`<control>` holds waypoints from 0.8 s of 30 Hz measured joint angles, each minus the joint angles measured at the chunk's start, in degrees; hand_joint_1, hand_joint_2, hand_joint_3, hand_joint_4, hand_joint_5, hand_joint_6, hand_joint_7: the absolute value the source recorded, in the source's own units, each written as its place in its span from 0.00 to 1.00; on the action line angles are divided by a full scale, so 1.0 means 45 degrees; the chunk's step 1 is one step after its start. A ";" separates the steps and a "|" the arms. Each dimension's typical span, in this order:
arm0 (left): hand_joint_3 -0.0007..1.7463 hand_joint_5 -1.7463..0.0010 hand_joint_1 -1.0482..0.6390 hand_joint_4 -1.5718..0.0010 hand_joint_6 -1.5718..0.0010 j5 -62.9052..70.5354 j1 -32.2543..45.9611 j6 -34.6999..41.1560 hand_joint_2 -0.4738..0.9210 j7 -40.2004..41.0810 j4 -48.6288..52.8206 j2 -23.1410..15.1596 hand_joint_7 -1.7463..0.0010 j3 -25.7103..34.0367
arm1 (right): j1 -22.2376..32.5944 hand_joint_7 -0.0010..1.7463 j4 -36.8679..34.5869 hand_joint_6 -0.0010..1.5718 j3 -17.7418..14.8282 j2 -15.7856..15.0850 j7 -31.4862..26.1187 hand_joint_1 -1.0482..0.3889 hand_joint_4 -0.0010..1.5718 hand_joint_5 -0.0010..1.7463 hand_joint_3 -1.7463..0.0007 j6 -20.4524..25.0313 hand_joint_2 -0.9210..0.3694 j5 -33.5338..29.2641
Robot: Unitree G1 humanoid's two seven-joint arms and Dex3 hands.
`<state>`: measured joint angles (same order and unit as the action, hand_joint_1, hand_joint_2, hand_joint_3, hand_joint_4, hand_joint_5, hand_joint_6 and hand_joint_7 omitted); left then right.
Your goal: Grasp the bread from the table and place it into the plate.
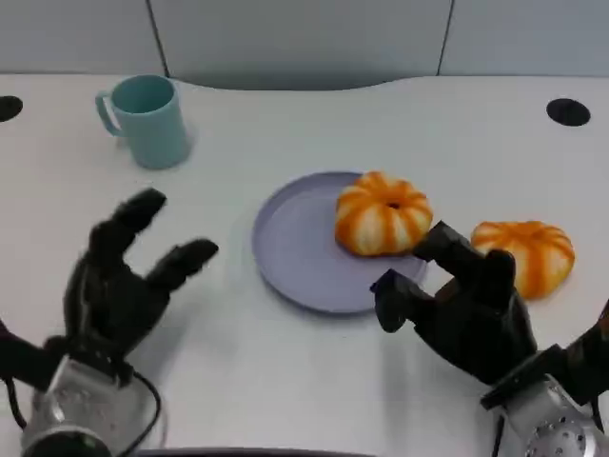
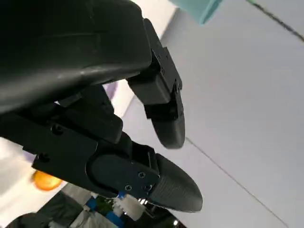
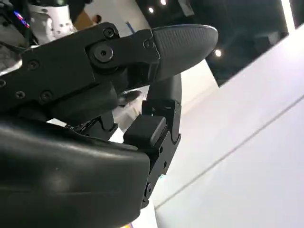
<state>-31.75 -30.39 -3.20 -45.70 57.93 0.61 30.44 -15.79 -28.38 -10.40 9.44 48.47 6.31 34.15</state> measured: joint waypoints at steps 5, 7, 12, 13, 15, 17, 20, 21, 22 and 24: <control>0.00 0.96 0.00 0.03 0.27 -0.0468 0.0970 0.0553 0.94 -0.0128 -0.1438 0.0764 0.80 -0.0293 | 0.0168 0.50 0.0000 0.55 0.0031 -0.0049 0.0021 0.18 0.57 0.83 0.87 -0.0005 0.00 0.0012; 0.00 0.96 0.00 0.03 0.27 -0.0470 0.1099 0.0544 0.94 -0.0139 -0.1593 0.0884 0.81 -0.0401 | 0.0179 0.50 0.0005 0.55 0.0026 -0.0150 0.0020 0.18 0.57 0.82 0.87 0.0052 0.00 0.0026; 0.00 0.98 0.00 0.03 0.24 -0.0487 0.1128 0.0229 0.94 -0.0138 -0.1684 0.0896 0.86 -0.0423 | 0.0269 0.50 0.0116 0.56 0.0026 -0.0200 0.0014 0.18 0.57 0.83 0.86 0.0151 0.00 0.0067; 0.00 0.98 0.00 0.04 0.23 -0.0488 0.1127 0.0086 0.94 -0.0138 -0.1683 0.0895 0.87 -0.0424 | 0.0269 0.50 0.0116 0.56 0.0026 -0.0220 0.0027 0.18 0.57 0.83 0.86 0.0152 0.00 0.0067; 0.00 0.98 0.00 0.03 0.23 -0.0489 0.1123 -0.0089 0.94 -0.0137 -0.1677 0.0867 0.87 -0.0415 | 0.0268 0.50 0.0116 0.56 0.0010 -0.0269 0.0106 0.18 0.57 0.83 0.87 0.0152 0.00 0.0083; 0.01 0.98 0.00 0.03 0.23 -0.0489 0.1115 -0.0226 0.95 -0.0118 -0.1673 0.0846 0.87 -0.0402 | 0.0273 0.50 0.0116 0.55 -0.0028 -0.0296 0.0112 0.18 0.57 0.83 0.87 0.0198 0.00 0.0114; 0.01 0.98 0.00 0.03 0.22 -0.0497 0.1023 -0.0450 0.96 -0.0026 -0.1631 0.0841 0.87 -0.0338 | 0.0297 0.50 0.0115 0.54 -0.0085 -0.0352 0.0149 0.18 0.56 0.83 0.86 0.0208 0.00 0.0117; 0.01 0.98 0.00 0.03 0.21 -0.0502 0.0970 -0.0546 0.96 0.0007 -0.1616 0.0839 0.87 -0.0285 | 0.0296 0.50 0.0107 0.54 -0.0104 -0.0383 0.0225 0.18 0.56 0.83 0.86 0.0203 0.00 0.0117; 0.01 0.98 0.00 0.02 0.21 -0.0523 0.0916 -0.0578 0.96 0.0074 -0.1614 0.0834 0.87 -0.0237 | 0.0293 0.50 0.0085 0.54 -0.0121 -0.0426 0.0376 0.18 0.56 0.84 0.85 0.0198 0.00 0.0120; 0.00 0.98 0.00 0.01 0.20 -0.0604 0.0857 -0.0677 0.95 0.0205 -0.1614 0.0822 0.88 -0.0168 | 0.0280 0.50 -0.0028 0.54 -0.0159 -0.0524 0.0692 0.18 0.56 0.84 0.85 0.0191 0.00 0.0132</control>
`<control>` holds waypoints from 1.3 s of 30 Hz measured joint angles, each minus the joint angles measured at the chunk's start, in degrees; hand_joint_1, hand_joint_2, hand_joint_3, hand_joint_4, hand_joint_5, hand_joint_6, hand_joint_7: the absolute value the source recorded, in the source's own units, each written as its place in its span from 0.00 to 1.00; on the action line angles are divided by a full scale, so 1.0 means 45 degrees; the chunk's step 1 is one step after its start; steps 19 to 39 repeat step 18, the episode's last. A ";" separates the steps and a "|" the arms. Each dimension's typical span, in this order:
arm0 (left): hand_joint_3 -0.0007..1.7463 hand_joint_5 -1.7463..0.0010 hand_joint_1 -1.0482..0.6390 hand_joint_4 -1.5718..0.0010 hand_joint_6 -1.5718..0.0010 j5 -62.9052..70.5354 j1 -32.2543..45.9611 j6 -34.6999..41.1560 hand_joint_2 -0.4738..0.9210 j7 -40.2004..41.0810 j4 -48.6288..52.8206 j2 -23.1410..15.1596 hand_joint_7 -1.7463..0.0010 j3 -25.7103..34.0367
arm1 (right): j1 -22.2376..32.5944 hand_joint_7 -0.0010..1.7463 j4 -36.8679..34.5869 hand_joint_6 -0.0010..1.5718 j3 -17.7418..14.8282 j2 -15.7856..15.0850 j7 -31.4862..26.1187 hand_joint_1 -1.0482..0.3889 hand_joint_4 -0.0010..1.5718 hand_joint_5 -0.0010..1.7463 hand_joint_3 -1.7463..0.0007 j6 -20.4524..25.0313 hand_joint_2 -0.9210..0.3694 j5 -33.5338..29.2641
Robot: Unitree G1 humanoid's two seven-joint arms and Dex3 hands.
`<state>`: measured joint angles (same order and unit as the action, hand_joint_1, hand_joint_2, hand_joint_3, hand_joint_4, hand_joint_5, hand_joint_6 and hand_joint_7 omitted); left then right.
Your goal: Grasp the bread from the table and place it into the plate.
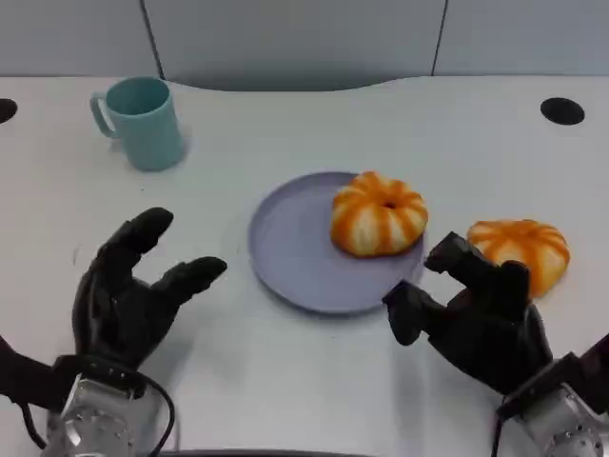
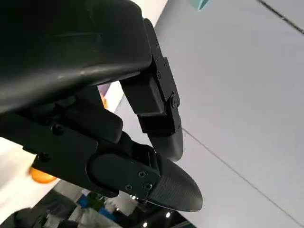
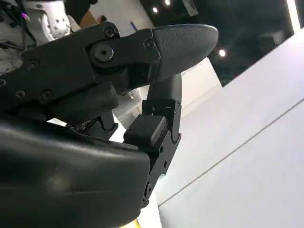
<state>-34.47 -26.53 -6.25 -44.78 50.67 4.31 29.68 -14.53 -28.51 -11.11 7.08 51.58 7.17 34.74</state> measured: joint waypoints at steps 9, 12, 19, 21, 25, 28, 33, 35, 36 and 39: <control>0.00 0.98 0.00 0.00 0.14 -0.0241 -0.0007 -0.0045 0.93 0.0169 0.0000 -0.0039 0.88 0.0044 | 0.0003 0.50 -0.0087 0.55 -0.0094 -0.0177 0.0148 0.17 0.57 0.83 0.85 0.0058 0.00 -0.0020; 0.00 0.82 0.00 0.00 0.01 -0.0283 -0.0006 -0.0045 0.92 0.0204 0.0000 -0.0038 0.86 0.0042 | 0.0003 0.53 -0.0084 0.54 -0.0083 -0.0177 0.0139 0.17 0.56 0.86 0.86 0.0059 0.00 -0.0027; 0.00 0.66 0.00 0.00 0.00 -0.0194 0.0004 -0.0338 0.93 0.0609 -0.0001 0.0004 0.76 -0.0102 | -0.0006 0.53 -0.0119 0.52 -0.0105 -0.0175 0.0218 0.19 0.54 0.87 0.85 -0.0022 0.00 -0.0032; 0.00 0.66 0.00 0.00 0.00 -0.0194 0.0004 -0.0338 0.93 0.0609 -0.0001 0.0004 0.76 -0.0102 | -0.0006 0.53 -0.0119 0.52 -0.0105 -0.0175 0.0218 0.19 0.54 0.87 0.85 -0.0022 0.00 -0.0032; 0.00 0.66 0.00 0.00 0.00 -0.0194 0.0004 -0.0338 0.93 0.0609 -0.0001 0.0004 0.76 -0.0102 | -0.0006 0.53 -0.0119 0.52 -0.0105 -0.0175 0.0218 0.19 0.54 0.87 0.85 -0.0022 0.00 -0.0032; 0.00 0.66 0.00 0.00 0.00 -0.0194 0.0004 -0.0338 0.93 0.0609 -0.0001 0.0004 0.76 -0.0102 | -0.0006 0.53 -0.0119 0.52 -0.0105 -0.0175 0.0218 0.19 0.54 0.87 0.85 -0.0022 0.00 -0.0032; 0.00 0.66 0.00 0.00 0.00 -0.0194 0.0004 -0.0338 0.93 0.0609 -0.0001 0.0004 0.76 -0.0102 | -0.0006 0.53 -0.0119 0.52 -0.0105 -0.0175 0.0218 0.19 0.54 0.87 0.85 -0.0022 0.00 -0.0032; 0.00 0.66 0.00 0.00 0.00 -0.0194 0.0004 -0.0338 0.93 0.0609 -0.0001 0.0004 0.76 -0.0102 | -0.0006 0.53 -0.0119 0.52 -0.0105 -0.0175 0.0218 0.19 0.54 0.87 0.85 -0.0022 0.00 -0.0032; 0.00 0.66 0.00 0.00 0.00 -0.0194 0.0004 -0.0338 0.93 0.0609 -0.0001 0.0004 0.76 -0.0102 | -0.0006 0.53 -0.0119 0.52 -0.0105 -0.0175 0.0218 0.19 0.54 0.87 0.85 -0.0022 0.00 -0.0032; 0.00 0.66 0.00 0.00 0.00 -0.0194 0.0004 -0.0338 0.93 0.0609 -0.0001 0.0004 0.76 -0.0102 | -0.0006 0.53 -0.0119 0.52 -0.0105 -0.0175 0.0218 0.19 0.54 0.87 0.85 -0.0022 0.00 -0.0032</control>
